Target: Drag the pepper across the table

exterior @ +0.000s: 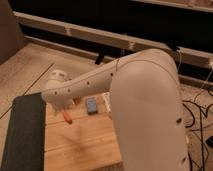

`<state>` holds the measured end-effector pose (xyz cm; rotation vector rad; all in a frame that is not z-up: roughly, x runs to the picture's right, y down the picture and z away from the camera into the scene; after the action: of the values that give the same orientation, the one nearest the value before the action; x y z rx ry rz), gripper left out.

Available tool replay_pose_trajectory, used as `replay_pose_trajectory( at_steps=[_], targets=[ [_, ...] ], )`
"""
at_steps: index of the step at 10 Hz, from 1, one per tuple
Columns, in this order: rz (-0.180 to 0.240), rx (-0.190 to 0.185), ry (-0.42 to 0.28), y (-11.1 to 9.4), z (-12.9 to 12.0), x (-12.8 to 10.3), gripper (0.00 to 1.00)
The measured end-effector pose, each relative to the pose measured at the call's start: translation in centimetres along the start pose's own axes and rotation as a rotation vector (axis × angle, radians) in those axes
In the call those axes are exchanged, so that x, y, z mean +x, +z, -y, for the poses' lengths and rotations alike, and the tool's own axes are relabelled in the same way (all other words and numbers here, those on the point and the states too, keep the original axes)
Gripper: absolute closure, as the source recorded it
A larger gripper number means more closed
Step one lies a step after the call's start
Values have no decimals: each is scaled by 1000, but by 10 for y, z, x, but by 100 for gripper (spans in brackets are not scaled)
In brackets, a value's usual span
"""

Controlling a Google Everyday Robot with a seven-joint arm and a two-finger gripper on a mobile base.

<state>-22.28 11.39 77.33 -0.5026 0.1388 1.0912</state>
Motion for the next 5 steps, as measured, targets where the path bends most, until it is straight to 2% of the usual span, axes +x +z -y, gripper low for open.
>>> replay_pose_trajectory(
  at_steps=[3,5],
  targets=[
    [-70,12,-2,23,-3,1,35],
    [-103,8,-10,33,-6,-3,35]
  ],
)
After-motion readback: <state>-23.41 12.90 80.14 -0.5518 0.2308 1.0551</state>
